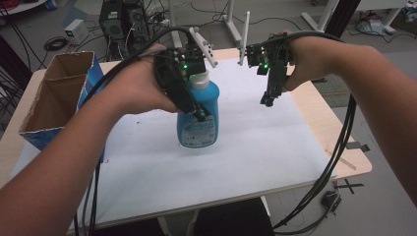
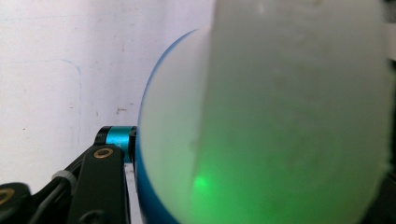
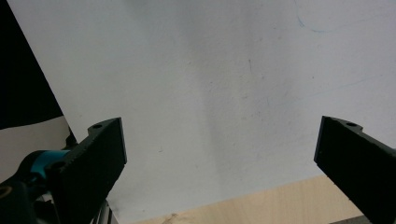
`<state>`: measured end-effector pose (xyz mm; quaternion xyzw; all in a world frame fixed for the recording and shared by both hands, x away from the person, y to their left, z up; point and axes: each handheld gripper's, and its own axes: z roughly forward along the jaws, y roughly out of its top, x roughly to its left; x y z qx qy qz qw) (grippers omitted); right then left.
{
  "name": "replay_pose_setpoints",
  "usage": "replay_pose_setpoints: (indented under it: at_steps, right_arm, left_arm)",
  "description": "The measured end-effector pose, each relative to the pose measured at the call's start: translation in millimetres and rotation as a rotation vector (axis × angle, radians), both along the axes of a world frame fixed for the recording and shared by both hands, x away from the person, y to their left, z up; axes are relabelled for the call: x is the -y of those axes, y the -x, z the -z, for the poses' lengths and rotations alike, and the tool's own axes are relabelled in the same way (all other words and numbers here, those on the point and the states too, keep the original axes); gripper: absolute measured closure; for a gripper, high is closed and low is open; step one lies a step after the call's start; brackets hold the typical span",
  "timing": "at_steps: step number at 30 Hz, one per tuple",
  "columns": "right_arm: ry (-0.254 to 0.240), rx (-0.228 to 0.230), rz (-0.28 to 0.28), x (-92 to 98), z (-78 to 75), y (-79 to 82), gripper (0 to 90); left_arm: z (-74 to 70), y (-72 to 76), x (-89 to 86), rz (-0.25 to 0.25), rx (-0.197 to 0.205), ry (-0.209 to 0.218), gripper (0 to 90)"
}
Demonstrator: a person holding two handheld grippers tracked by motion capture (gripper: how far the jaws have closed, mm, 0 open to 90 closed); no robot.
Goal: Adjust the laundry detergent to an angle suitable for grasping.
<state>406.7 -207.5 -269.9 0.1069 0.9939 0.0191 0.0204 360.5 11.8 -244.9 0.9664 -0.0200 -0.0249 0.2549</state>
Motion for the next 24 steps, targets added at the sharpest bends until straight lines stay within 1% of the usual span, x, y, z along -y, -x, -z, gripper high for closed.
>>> replay_pose_setpoints:
  at_steps: [2, 3, 6, 10, 14, 16, 18, 19, 22, 24]
  right_arm:
    - [0.004, -0.003, 0.005, -1.2, 0.3, 0.5, 1.5]
    - [0.006, -0.005, 0.003, -1.6, 0.4, 0.3, 1.5]
    - [0.009, -0.007, 0.003, -2.3, 1.3, 0.3, 1.5]
    - [0.012, -0.008, 0.009, -3.1, 1.7, 0.3, 1.5]
    - [0.012, -0.01, 0.014, -3.7, 2.3, 0.9, 1.5]
    - [0.016, -0.011, 0.007, -3.5, 2.6, 0.7, 1.6]
    - [0.015, -0.011, 0.005, -3.3, 3.0, 0.7, 1.5]
    - [0.019, -0.013, 0.016, -3.7, 2.8, 1.6, 1.5]
    - [0.018, -0.014, 0.018, -3.5, 3.2, 2.0, 1.5]
    - [0.019, -0.013, 0.01, -3.3, 3.9, 1.5, 1.5]
  left_arm:
    - [-0.7, -2.3, -5.9, 0.042, -0.013, -0.007, 42.0]
    - [-0.4, -2.7, -8.4, 0.051, -0.022, -0.004, 42.0]
    - [1.8, -4.7, -14.4, 0.105, -0.038, -0.006, 42.0]
    - [6.7, -5.5, -19.5, 0.169, -0.038, -0.003, 42.0]
    - [12.1, -7.9, -24.6, 0.21, -0.044, 0.01, 42.0]
    - [15.6, -9.0, -26.9, 0.225, -0.051, 0.007, 42.0]
    - [21.2, -9.7, -29.2, 0.25, -0.053, 0.006, 42.0]
    - [23.9, -9.5, -30.2, 0.26, -0.053, 0.005, 42.0]
    - [32.2, -8.7, -32.5, 0.306, -0.053, 0.002, 42.0]
    - [36.3, -8.1, -34.4, 0.321, -0.054, 0.011, 42.0]
